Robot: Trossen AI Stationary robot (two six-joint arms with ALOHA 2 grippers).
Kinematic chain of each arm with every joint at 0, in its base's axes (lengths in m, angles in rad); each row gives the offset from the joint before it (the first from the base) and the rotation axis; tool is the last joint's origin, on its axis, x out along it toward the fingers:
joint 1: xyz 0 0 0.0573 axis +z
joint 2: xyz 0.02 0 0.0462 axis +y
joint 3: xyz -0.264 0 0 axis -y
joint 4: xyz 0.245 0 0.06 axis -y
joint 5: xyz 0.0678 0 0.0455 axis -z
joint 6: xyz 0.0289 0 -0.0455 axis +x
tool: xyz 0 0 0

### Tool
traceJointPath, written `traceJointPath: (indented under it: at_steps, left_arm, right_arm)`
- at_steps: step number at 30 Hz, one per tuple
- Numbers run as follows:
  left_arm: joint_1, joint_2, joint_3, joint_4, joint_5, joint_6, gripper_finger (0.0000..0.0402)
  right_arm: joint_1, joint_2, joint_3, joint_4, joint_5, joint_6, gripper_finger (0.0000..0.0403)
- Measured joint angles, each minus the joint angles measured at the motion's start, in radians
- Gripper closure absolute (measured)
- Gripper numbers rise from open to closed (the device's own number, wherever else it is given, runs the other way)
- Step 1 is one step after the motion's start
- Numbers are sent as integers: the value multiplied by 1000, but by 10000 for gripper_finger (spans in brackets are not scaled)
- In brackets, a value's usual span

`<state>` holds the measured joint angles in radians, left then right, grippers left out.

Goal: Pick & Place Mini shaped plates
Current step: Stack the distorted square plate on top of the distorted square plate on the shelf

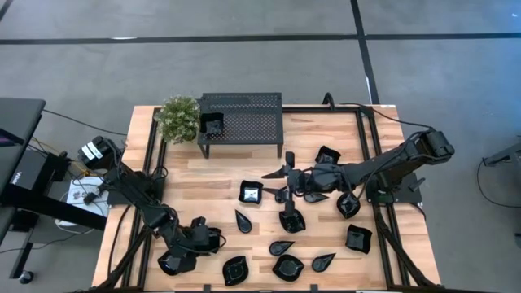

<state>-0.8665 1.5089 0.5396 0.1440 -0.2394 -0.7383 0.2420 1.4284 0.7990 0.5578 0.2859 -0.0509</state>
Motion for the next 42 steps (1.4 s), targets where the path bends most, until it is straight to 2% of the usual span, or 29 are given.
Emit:
traceJointPath:
  at_steps: [9, 12, 18, 24, 27, 32, 36, 39, 42]
  left_arm:
    - [1, 0, 1, -60, -67, 1, 286]
    - [1, 0, 1, -82, -75, 6, 309]
    - [1, -1, 3, -79, -97, 11, 390]
    - [16, -1, 91, -97, -104, 140, 394]
    - [40, -2, 188, -221, -101, 212, 394]
    - [108, -2, 376, -612, -112, 327, 394]
    - [190, -37, 487, -863, -178, 416, 394]
    - [259, -114, 521, -959, -249, 503, 394]
    - [345, -232, 528, -970, -330, 621, 394]
  right_arm:
    - [1, 0, 0, -4, 0, 0, 244]
    - [1, 0, 0, -4, 0, 0, 244]
    - [1, 0, 0, -4, 0, 0, 244]
    - [-2, 0, 0, -3, 3, -10, 244]
    - [-2, 0, 0, 3, 3, -11, 244]
    - [-11, 0, 0, 3, 3, -11, 244]
    - [-24, 0, 0, -1, 3, -10, 244]
    - [-29, 0, 0, -12, 3, -10, 244]
    - [-29, 0, 0, -25, 3, -10, 244]
